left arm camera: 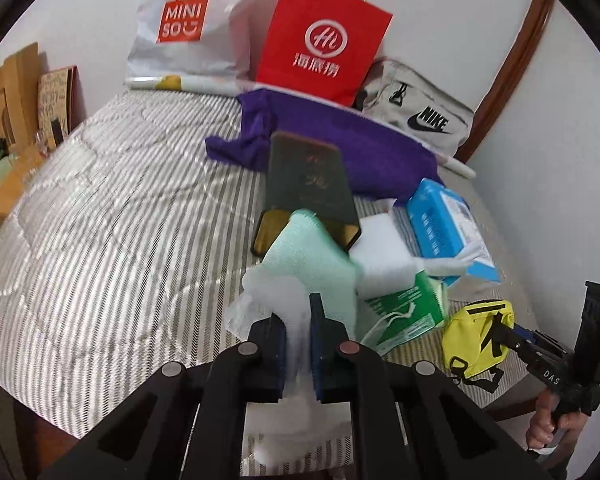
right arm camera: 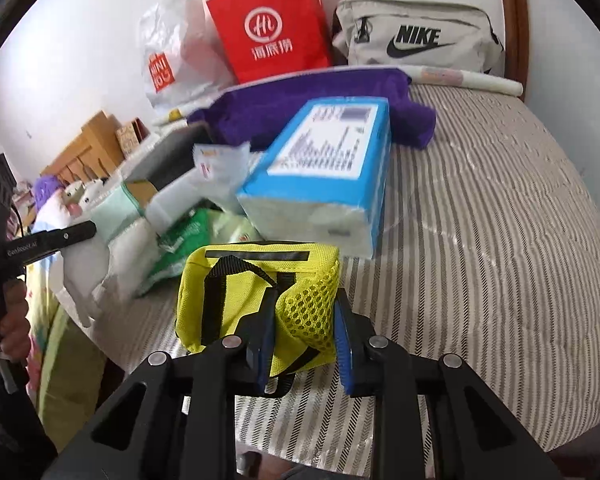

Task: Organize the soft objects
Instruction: 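Carry the glove with the left tool while the right tool carries the bag to the purple towel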

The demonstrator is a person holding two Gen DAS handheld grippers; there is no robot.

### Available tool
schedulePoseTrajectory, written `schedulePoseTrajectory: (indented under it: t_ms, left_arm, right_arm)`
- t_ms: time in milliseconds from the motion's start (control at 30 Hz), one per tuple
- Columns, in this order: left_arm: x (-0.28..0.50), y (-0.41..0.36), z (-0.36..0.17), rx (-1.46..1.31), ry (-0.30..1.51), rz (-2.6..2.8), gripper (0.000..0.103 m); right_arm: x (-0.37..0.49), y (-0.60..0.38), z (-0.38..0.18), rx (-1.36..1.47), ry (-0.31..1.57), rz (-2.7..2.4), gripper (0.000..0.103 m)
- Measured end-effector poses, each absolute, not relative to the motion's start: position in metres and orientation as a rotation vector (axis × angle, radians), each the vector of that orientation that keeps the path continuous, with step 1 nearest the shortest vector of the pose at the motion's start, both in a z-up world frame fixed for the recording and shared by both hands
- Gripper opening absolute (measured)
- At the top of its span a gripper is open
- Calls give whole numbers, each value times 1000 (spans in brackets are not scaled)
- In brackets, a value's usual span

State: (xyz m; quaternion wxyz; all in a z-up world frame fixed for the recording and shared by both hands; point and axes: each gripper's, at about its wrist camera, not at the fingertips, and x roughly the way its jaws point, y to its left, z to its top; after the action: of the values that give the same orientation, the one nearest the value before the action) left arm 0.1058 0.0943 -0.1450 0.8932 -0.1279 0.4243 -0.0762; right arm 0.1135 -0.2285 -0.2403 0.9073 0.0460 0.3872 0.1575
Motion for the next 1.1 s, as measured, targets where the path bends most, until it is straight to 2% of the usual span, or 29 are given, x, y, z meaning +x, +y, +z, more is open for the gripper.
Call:
schedulePoseTrajectory:
  t_ms: [500,1100]
  left_arm:
    - [106,97,-95,-245,807,-147,9]
    - [172,94,-54,-190,808,-111,9]
  right_arm:
    - [104,-241,-188,134,717,322,26]
    - [180,-222,-126,32,638,281,26]
